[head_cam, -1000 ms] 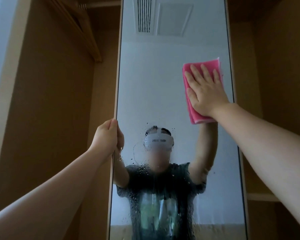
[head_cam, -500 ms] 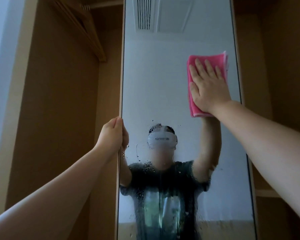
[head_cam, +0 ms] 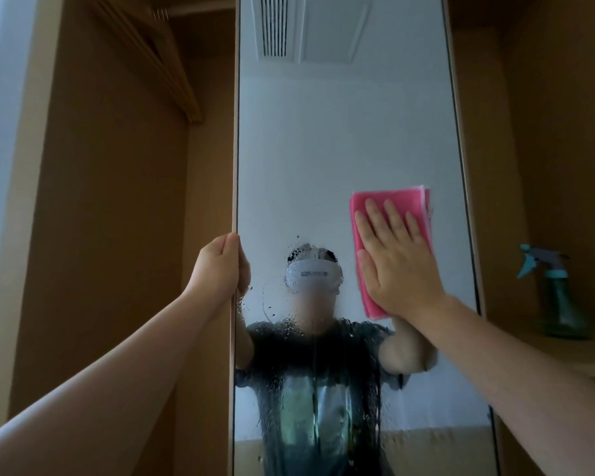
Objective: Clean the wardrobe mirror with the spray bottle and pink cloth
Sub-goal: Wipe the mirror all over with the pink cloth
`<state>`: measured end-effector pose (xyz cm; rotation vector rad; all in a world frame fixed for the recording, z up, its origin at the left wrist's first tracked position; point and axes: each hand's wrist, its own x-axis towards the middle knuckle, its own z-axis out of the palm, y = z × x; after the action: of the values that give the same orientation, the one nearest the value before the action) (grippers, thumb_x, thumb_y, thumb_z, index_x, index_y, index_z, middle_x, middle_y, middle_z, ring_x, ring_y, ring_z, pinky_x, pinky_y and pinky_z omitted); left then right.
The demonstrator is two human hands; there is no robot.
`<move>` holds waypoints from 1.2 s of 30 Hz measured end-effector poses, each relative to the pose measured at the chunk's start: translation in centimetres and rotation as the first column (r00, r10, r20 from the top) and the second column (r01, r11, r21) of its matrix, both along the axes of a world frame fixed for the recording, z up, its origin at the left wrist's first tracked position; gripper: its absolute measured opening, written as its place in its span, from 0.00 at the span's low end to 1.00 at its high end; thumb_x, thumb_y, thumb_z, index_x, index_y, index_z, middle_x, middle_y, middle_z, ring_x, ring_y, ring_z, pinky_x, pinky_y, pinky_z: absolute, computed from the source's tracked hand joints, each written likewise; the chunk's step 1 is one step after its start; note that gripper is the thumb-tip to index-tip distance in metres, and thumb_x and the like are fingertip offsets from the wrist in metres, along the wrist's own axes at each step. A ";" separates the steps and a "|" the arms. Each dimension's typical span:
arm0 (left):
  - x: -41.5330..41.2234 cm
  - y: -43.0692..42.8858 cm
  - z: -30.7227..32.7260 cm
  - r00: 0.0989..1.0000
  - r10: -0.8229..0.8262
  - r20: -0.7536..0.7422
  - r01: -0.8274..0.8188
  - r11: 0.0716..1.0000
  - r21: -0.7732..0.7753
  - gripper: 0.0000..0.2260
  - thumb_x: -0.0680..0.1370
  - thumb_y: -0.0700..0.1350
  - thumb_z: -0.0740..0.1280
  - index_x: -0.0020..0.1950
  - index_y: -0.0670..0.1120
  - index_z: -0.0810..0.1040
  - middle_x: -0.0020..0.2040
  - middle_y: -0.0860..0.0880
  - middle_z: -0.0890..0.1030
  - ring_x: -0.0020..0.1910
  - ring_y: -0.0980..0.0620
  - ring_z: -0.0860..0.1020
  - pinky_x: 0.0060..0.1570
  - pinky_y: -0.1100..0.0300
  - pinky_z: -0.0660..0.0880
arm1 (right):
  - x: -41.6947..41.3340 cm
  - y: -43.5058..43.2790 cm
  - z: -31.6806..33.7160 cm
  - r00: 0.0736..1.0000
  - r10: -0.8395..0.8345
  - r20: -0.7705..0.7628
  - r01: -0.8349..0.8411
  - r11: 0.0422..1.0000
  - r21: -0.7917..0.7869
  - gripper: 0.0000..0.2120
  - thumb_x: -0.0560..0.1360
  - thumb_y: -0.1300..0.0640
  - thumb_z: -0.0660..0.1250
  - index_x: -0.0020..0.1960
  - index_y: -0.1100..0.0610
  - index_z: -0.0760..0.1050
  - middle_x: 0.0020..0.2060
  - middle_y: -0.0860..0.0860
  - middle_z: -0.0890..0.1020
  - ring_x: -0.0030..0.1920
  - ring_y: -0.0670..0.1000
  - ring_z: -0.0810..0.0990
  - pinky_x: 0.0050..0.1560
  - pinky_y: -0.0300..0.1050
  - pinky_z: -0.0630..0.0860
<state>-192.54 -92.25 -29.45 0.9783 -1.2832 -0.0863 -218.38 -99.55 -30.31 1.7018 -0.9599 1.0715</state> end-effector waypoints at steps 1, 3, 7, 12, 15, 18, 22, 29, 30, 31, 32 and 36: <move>-0.1 0.1 0.0 1.000 -0.008 -0.008 0.008 1.000 0.003 0.23 0.83 0.47 0.50 0.42 0.30 0.73 0.31 0.31 0.77 0.25 0.42 0.72 0.23 0.59 0.73 | 0.2 -0.1 -1.1 1.000 0.002 -0.015 -0.002 1.000 0.000 0.27 0.82 0.47 0.41 0.78 0.57 0.53 0.77 0.56 0.57 0.77 0.59 0.52 0.76 0.61 0.50; -0.1 0.2 0.0 1.000 -0.008 -0.017 0.008 1.000 -0.002 0.23 0.83 0.46 0.50 0.43 0.30 0.73 0.30 0.33 0.77 0.25 0.42 0.71 0.22 0.60 0.72 | 0.5 -0.3 -2.8 0.999 0.007 -0.035 -0.007 1.000 -0.002 0.27 0.82 0.47 0.42 0.79 0.57 0.52 0.77 0.55 0.56 0.78 0.59 0.51 0.76 0.62 0.51; -0.2 0.2 -0.1 1.000 0.008 -0.018 -0.008 1.000 0.003 0.22 0.83 0.47 0.50 0.44 0.31 0.74 0.32 0.31 0.78 0.26 0.42 0.72 0.23 0.61 0.73 | 0.6 -0.3 -3.6 0.999 0.007 -0.038 -0.007 1.000 -0.001 0.27 0.82 0.48 0.44 0.78 0.56 0.53 0.77 0.55 0.57 0.78 0.59 0.51 0.75 0.63 0.52; -0.2 0.3 0.0 1.000 0.001 -0.024 0.000 1.000 0.009 0.21 0.83 0.48 0.50 0.42 0.36 0.74 0.32 0.31 0.78 0.26 0.42 0.72 0.24 0.60 0.74 | 0.7 0.1 -2.1 0.998 0.014 -0.065 -0.015 1.000 -0.022 0.27 0.81 0.48 0.46 0.78 0.57 0.57 0.77 0.55 0.58 0.77 0.59 0.54 0.76 0.62 0.50; -0.3 0.4 -0.1 1.000 0.004 -0.023 -0.004 1.000 0.025 0.21 0.83 0.48 0.49 0.43 0.36 0.74 0.32 0.33 0.78 0.26 0.43 0.72 0.24 0.59 0.74 | 0.9 0.5 -0.2 0.996 0.011 -0.085 -0.013 1.000 -0.024 0.28 0.80 0.47 0.45 0.77 0.56 0.58 0.77 0.55 0.59 0.77 0.59 0.55 0.76 0.61 0.48; -0.3 0.6 0.0 1.000 0.019 -0.012 -0.019 0.999 0.041 0.21 0.83 0.48 0.49 0.44 0.35 0.74 0.32 0.33 0.79 0.26 0.44 0.72 0.25 0.58 0.74 | 1.4 0.8 2.2 0.996 0.014 -0.094 -0.016 1.000 -0.022 0.28 0.80 0.48 0.46 0.77 0.56 0.59 0.76 0.55 0.61 0.76 0.60 0.58 0.75 0.62 0.49; -0.3 0.6 0.1 1.000 0.008 -0.017 -0.007 0.999 0.041 0.20 0.83 0.48 0.49 0.44 0.38 0.73 0.32 0.35 0.78 0.26 0.43 0.71 0.23 0.60 0.72 | 2.2 1.1 5.8 0.996 0.013 -0.094 -0.015 1.000 -0.020 0.29 0.78 0.47 0.46 0.76 0.56 0.60 0.76 0.55 0.62 0.75 0.61 0.59 0.74 0.62 0.50; -0.3 0.3 0.0 1.000 0.002 -0.019 -0.001 1.000 0.030 0.21 0.83 0.48 0.50 0.47 0.33 0.73 0.32 0.36 0.77 0.27 0.43 0.71 0.29 0.55 0.74 | 4.0 0.8 12.3 1.000 -0.011 -0.014 0.011 1.000 -0.013 0.32 0.77 0.45 0.42 0.79 0.55 0.52 0.78 0.53 0.54 0.77 0.60 0.51 0.74 0.61 0.44; -0.3 0.3 0.0 1.000 0.002 -0.019 -0.001 1.000 0.030 0.21 0.83 0.48 0.50 0.47 0.33 0.73 0.31 0.37 0.77 0.27 0.43 0.71 0.29 0.54 0.74 | 4.4 0.8 13.2 1.000 -0.007 0.009 0.007 1.000 -0.010 0.32 0.77 0.45 0.42 0.79 0.55 0.51 0.79 0.53 0.53 0.77 0.60 0.50 0.74 0.61 0.43; -0.3 0.3 0.0 1.000 0.001 -0.020 0.000 0.999 0.032 0.21 0.83 0.48 0.50 0.47 0.33 0.73 0.31 0.37 0.77 0.27 0.43 0.71 0.29 0.54 0.74 | 4.7 0.8 13.9 1.000 -0.003 0.024 0.003 1.000 -0.009 0.32 0.77 0.45 0.42 0.79 0.55 0.50 0.79 0.53 0.52 0.78 0.60 0.49 0.74 0.61 0.43; -0.3 0.3 0.0 1.000 -0.001 -0.023 0.002 0.999 0.033 0.21 0.83 0.49 0.50 0.47 0.33 0.73 0.31 0.38 0.77 0.27 0.43 0.71 0.29 0.54 0.74 | 5.0 0.8 14.5 0.999 0.001 0.032 -0.001 1.000 -0.011 0.32 0.77 0.45 0.42 0.79 0.55 0.50 0.79 0.53 0.52 0.78 0.60 0.49 0.74 0.61 0.43; -0.1 0.2 0.0 1.000 -0.010 -0.030 0.011 1.000 0.026 0.21 0.84 0.49 0.50 0.47 0.33 0.73 0.32 0.38 0.76 0.27 0.44 0.71 0.28 0.55 0.73 | 5.3 0.8 15.0 0.999 0.007 0.037 -0.006 1.000 -0.027 0.31 0.78 0.46 0.43 0.79 0.56 0.51 0.79 0.54 0.53 0.78 0.60 0.50 0.74 0.61 0.44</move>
<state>-192.69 -92.07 -29.49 0.9894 -1.2630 -0.1254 -213.05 -98.73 -15.32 1.6698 -0.9592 1.1190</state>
